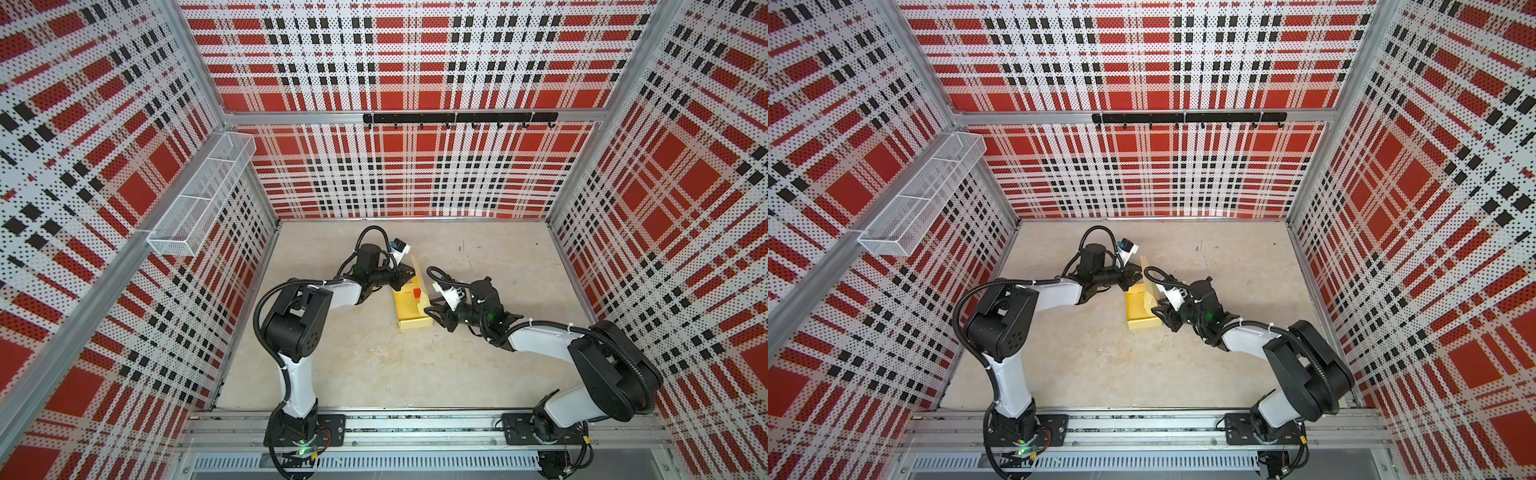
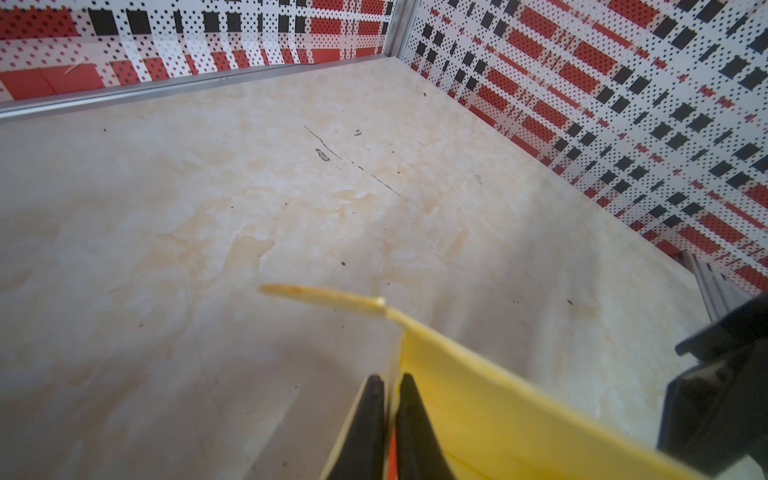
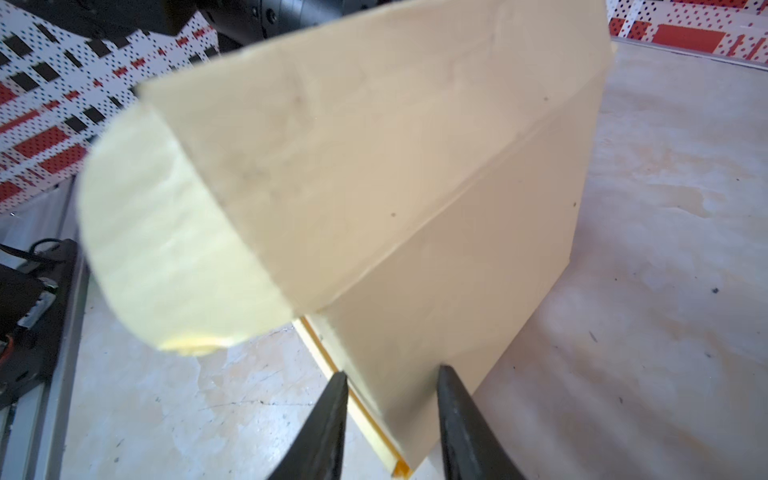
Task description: Fold the paper box
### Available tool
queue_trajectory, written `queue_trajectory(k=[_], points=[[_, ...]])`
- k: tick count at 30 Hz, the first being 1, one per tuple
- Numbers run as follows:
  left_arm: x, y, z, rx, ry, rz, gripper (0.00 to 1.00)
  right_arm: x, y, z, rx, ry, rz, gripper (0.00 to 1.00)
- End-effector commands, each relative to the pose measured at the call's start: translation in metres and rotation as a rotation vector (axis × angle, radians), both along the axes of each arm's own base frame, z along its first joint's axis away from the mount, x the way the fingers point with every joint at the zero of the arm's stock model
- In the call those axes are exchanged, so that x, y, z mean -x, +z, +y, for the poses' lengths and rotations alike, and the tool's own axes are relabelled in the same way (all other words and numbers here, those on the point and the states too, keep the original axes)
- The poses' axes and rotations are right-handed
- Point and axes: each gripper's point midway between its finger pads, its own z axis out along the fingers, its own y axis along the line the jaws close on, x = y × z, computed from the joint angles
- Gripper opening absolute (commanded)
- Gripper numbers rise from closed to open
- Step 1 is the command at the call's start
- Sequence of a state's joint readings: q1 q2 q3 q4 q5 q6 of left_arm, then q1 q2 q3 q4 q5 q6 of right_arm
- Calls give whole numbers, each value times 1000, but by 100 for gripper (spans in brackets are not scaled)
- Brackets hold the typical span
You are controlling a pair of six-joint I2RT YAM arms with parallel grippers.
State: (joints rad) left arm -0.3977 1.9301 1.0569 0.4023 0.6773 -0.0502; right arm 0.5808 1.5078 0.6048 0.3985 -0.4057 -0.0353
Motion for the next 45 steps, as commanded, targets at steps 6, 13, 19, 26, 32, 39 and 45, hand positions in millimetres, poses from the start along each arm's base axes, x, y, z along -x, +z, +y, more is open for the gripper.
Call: queue_trajectory(k=[6,13,19,26,32,39,45], points=[[10,5,5,64,-13,59,12,-21,22,3,104,-74,-166,35],[10,-1,10,63,-5,74,12,-28,15,1,177,-122,-194,32],[11,-6,13,61,-7,81,12,-28,9,4,228,-133,-230,31],[12,-16,19,55,4,107,12,-22,0,11,288,-99,-235,31],[9,-25,27,57,27,142,12,-15,-9,20,337,-65,-236,31],[4,-31,34,70,57,187,13,-15,-14,29,357,-39,-226,31],[7,-37,36,69,61,208,15,-13,-26,38,381,-1,-202,30]])
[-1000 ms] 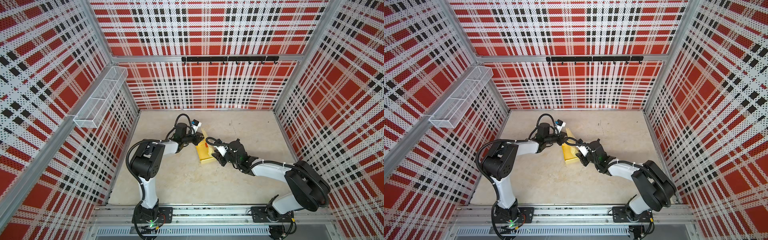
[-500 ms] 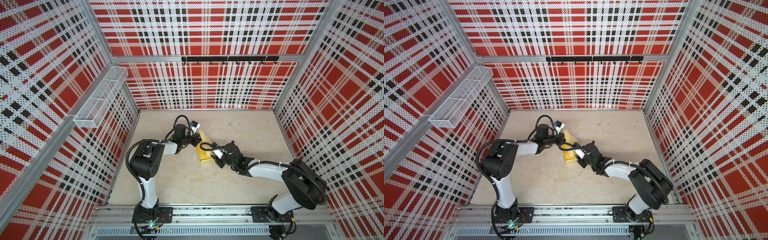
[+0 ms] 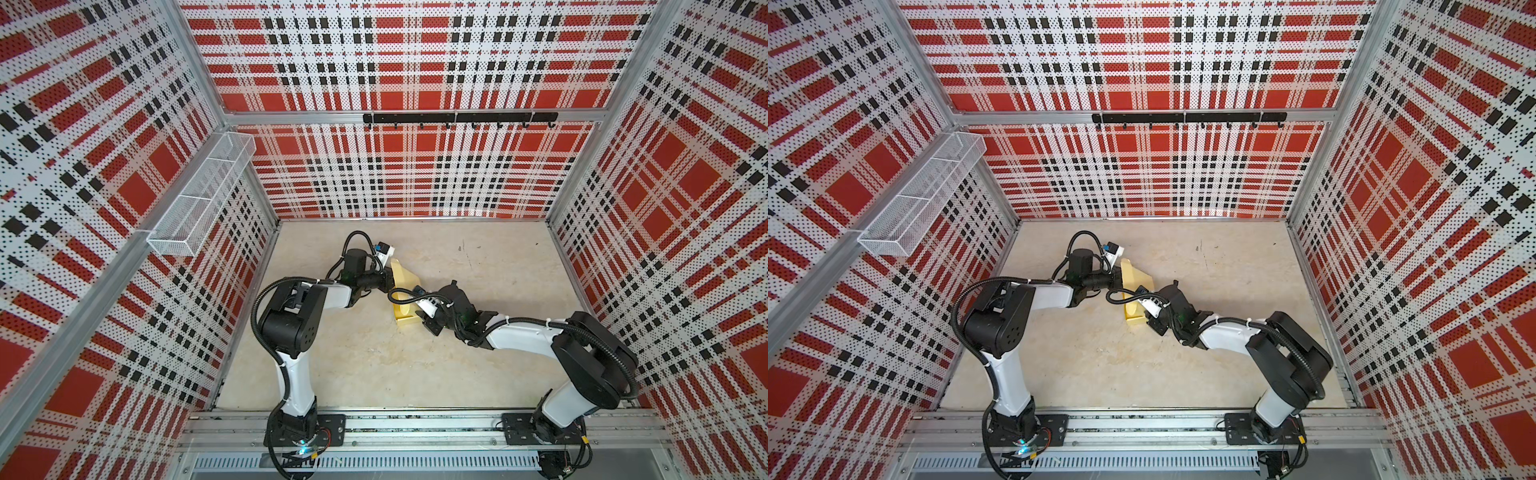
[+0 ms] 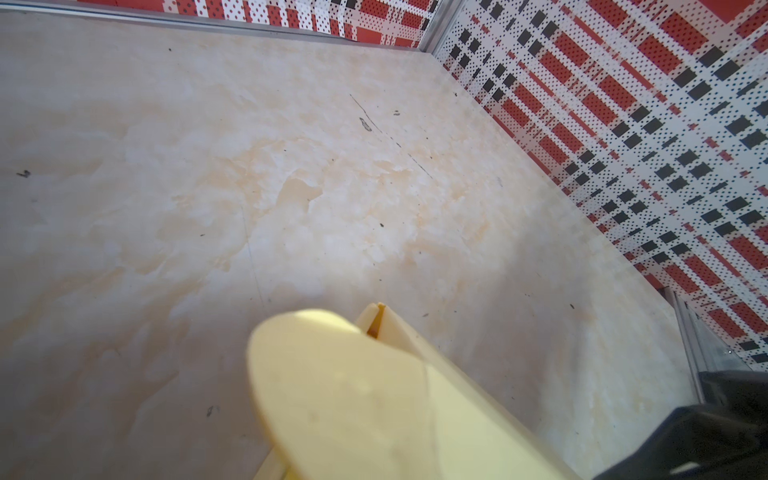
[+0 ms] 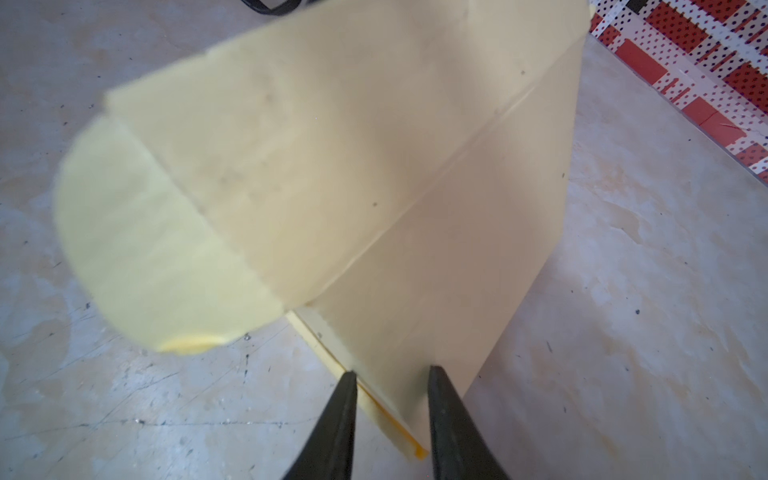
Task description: Fold the paper box
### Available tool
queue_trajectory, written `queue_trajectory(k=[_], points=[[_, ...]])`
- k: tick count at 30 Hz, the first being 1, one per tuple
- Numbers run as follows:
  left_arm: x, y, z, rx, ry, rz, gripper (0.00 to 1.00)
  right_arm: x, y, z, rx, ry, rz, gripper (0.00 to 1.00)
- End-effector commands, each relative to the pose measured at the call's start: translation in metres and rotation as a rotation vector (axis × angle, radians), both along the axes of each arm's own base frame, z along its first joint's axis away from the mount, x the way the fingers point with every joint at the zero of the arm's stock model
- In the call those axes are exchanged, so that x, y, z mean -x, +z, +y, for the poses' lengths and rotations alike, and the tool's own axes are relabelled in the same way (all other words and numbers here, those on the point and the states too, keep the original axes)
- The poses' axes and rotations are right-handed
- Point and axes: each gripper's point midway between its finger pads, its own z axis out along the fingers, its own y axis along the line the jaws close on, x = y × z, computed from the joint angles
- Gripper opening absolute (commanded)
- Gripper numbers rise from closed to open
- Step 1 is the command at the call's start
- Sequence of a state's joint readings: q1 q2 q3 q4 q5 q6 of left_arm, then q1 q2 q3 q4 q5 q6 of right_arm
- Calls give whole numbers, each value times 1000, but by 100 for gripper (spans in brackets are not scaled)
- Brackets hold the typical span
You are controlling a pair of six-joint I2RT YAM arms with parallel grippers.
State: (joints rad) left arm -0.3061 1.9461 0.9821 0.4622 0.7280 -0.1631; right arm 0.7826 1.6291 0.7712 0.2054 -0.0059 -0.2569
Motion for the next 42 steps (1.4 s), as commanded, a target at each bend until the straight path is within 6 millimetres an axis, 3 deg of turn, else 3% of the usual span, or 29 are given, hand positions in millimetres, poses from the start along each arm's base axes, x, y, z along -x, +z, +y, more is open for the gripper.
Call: queue_trajectory(k=[1,6,7,24,31,36,39,42], points=[[13,-15,-3,15,-24,80,15,-5,0,9,14,19,-18,30],[17,-14,-1,18,-19,87,19,-5,-7,13,21,26,3,30],[10,-15,10,21,10,95,20,-5,-9,13,29,28,7,30],[1,1,48,13,152,91,37,-9,-21,20,37,33,43,28],[-2,15,69,4,220,60,42,-10,-24,21,41,33,41,27],[-2,38,90,9,311,48,50,-11,-23,22,37,35,40,27],[6,58,93,14,313,37,53,-13,-23,22,38,27,37,27],[17,63,98,32,333,156,55,-12,-19,23,23,35,34,27]])
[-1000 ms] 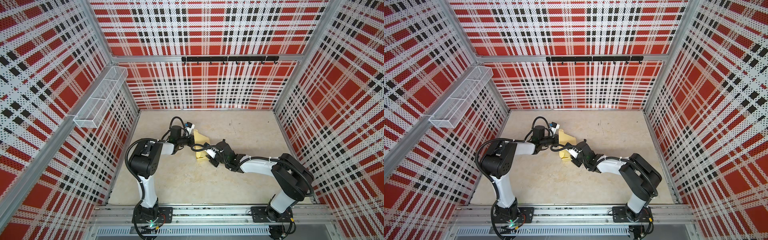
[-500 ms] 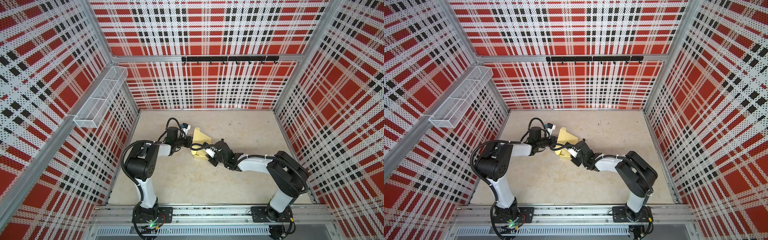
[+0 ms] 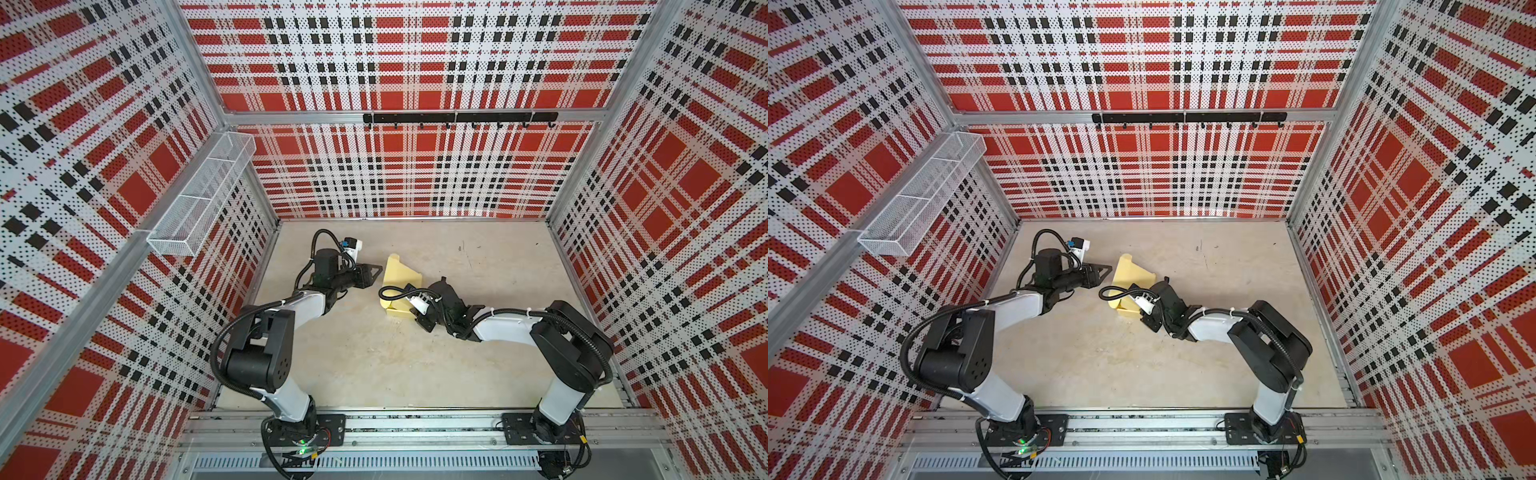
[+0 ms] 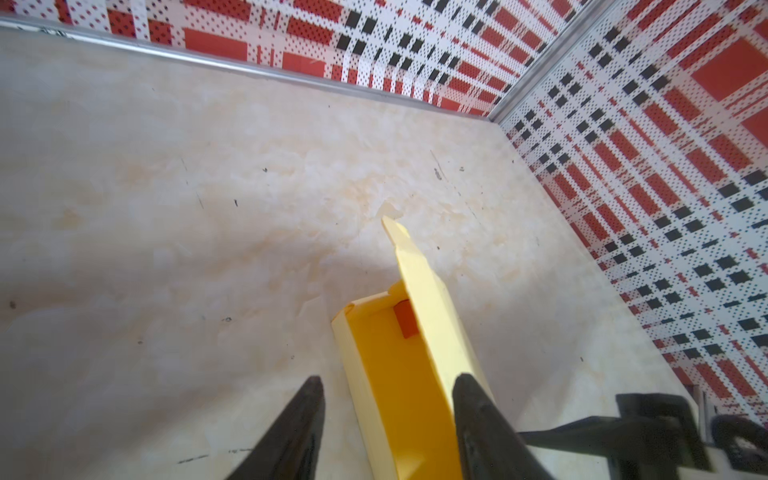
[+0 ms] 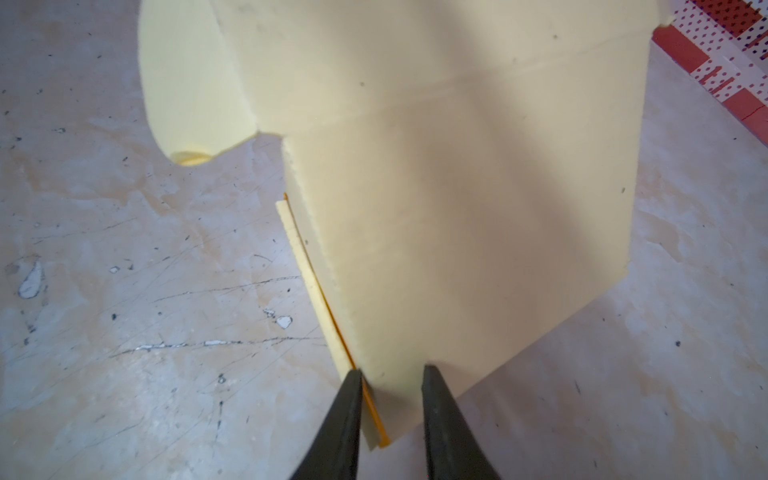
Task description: Fold the paper box
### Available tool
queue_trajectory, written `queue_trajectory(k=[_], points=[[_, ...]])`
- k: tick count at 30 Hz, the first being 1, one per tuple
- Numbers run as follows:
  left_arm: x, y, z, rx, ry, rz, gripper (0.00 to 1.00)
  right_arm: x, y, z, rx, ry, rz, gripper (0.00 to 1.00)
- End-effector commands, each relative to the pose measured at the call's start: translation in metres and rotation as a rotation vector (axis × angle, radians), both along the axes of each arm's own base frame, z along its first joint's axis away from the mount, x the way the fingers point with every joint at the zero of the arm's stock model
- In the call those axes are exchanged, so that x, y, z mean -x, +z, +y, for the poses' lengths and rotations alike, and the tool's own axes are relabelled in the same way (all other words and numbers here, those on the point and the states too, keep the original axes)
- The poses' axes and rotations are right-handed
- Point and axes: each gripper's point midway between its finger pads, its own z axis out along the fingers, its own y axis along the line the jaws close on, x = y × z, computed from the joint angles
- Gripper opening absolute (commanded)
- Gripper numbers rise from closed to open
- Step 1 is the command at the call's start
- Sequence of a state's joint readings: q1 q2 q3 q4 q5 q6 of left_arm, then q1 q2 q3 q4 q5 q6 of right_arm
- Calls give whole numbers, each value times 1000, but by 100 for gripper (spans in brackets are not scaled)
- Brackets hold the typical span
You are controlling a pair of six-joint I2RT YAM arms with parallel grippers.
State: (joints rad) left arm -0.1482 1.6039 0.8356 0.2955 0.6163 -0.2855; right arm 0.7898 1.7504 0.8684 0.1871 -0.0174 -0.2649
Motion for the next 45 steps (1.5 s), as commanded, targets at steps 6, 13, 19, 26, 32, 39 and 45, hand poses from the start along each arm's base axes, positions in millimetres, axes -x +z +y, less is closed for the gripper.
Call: queue_trajectory(k=[6,13,19,26,32,39,45], points=[[32,1,-14,83,-32,238,60,-1,-1,4,-3,11,0,27],[26,-23,-32,93,-56,339,65,-2,4,2,-2,1,-9,27],[24,-37,-39,84,-62,378,62,-2,7,-2,0,-9,-25,27],[25,-44,-37,34,-53,370,60,1,18,-5,-18,-18,-37,28],[27,-51,-34,20,-47,389,60,5,35,-9,-36,-26,-51,32],[26,-45,-30,4,-38,362,60,4,64,-10,-120,-71,-53,33],[27,-46,-27,-26,-30,345,60,-13,75,15,-160,-104,29,30]])
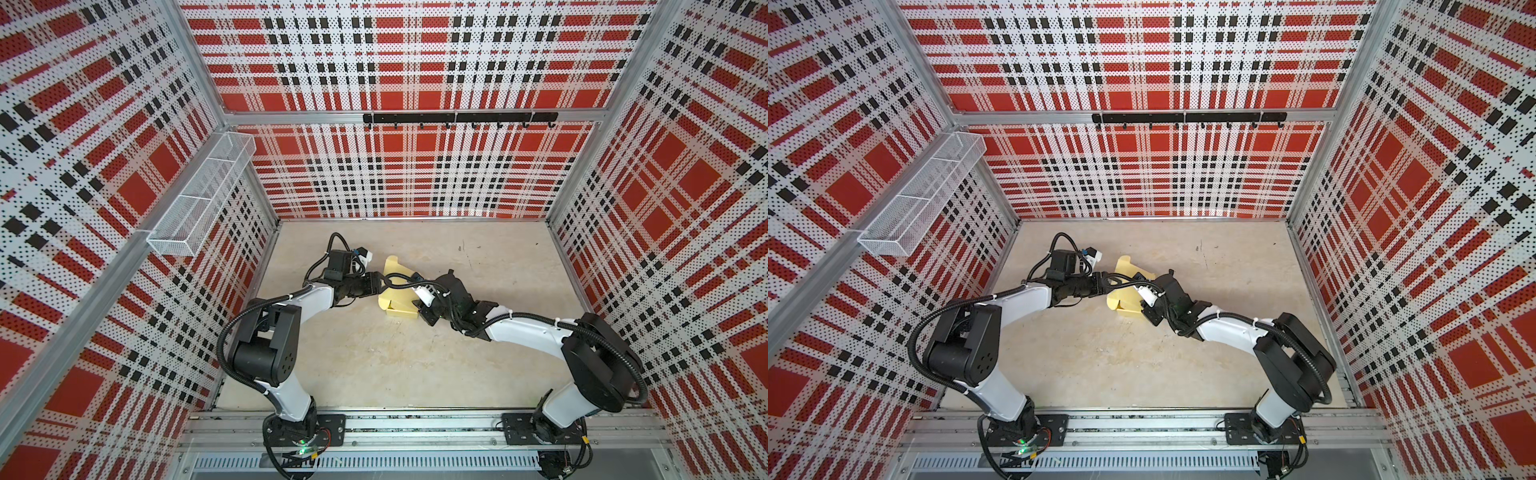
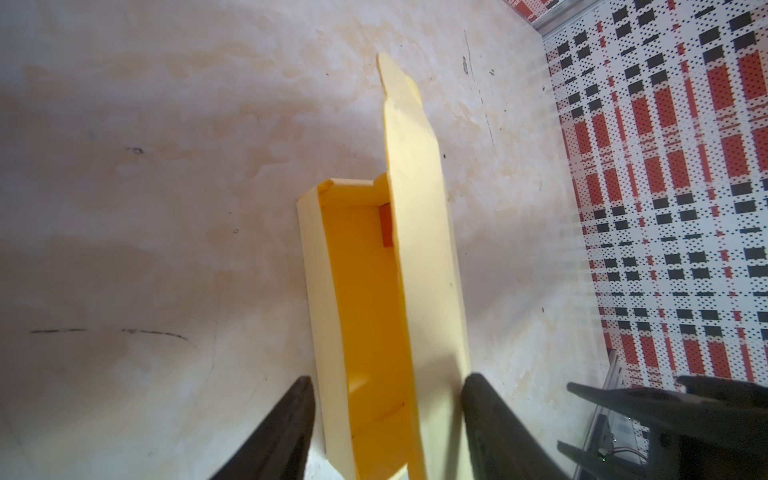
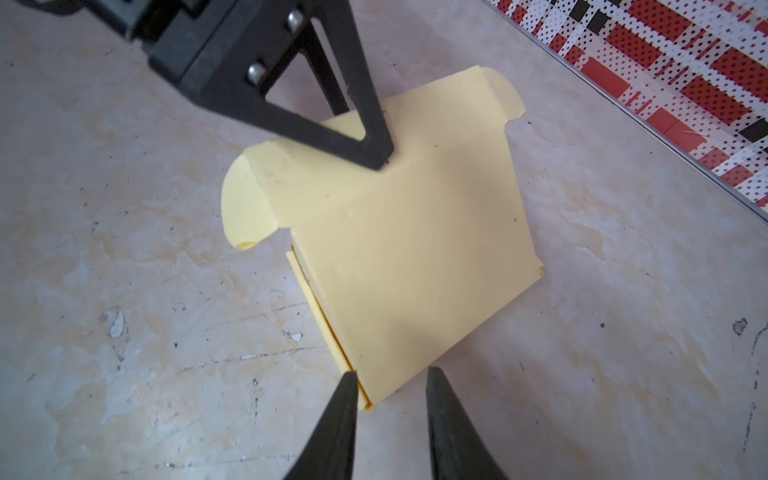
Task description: Fold the paper box
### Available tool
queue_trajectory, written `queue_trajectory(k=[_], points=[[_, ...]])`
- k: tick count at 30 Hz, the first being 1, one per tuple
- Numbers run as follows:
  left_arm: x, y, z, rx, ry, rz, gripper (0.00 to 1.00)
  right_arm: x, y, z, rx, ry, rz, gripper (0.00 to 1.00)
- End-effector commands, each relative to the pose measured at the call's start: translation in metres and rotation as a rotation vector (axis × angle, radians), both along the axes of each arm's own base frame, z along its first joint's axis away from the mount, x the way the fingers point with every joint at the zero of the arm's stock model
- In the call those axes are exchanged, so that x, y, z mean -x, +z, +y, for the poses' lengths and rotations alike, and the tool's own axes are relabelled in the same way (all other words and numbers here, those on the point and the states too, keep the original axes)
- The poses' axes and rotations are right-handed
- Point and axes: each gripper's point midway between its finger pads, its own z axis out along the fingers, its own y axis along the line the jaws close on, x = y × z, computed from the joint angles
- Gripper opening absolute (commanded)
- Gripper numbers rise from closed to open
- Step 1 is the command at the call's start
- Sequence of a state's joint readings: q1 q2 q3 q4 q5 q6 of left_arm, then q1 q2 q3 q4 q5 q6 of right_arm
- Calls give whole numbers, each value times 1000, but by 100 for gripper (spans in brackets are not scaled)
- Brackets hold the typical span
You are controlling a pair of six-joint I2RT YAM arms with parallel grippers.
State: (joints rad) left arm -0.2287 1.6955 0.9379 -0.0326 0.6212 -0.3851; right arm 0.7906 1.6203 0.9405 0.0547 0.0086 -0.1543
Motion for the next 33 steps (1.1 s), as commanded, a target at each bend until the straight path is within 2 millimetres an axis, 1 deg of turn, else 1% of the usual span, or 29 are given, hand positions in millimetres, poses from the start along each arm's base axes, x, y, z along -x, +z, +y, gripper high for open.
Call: queue_trajectory(k=[1,3,5,7,9,11,15,19,22,24,30,33], points=[[-2,7,3,-22,1,-32,60,-11,16,20,-76,-15,31,29],[-4,2,4,-10,10,-8,60,-16,18,27,-104,-26,44,29],[-7,2,5,1,20,6,60,-18,17,34,-108,-22,69,29],[-8,6,5,4,16,1,60,-19,14,42,-93,-5,99,29],[-8,5,6,-3,18,-2,60,-20,8,47,-70,8,108,29],[-8,1,7,-6,22,2,60,-22,2,48,-59,0,116,29],[-8,7,7,-6,18,-8,61,-23,-6,51,-44,-6,152,29],[-9,-1,9,-9,27,13,62,-26,-18,54,-12,2,158,29],[-11,4,13,-22,42,9,63,-25,-25,55,13,12,180,29],[-13,3,18,-44,54,6,64,-25,-28,55,18,18,174,29],[-14,-6,29,-74,75,26,64,-25,-44,55,54,19,202,29],[-13,-19,32,-104,73,46,61,-26,-50,55,54,16,197,29]])
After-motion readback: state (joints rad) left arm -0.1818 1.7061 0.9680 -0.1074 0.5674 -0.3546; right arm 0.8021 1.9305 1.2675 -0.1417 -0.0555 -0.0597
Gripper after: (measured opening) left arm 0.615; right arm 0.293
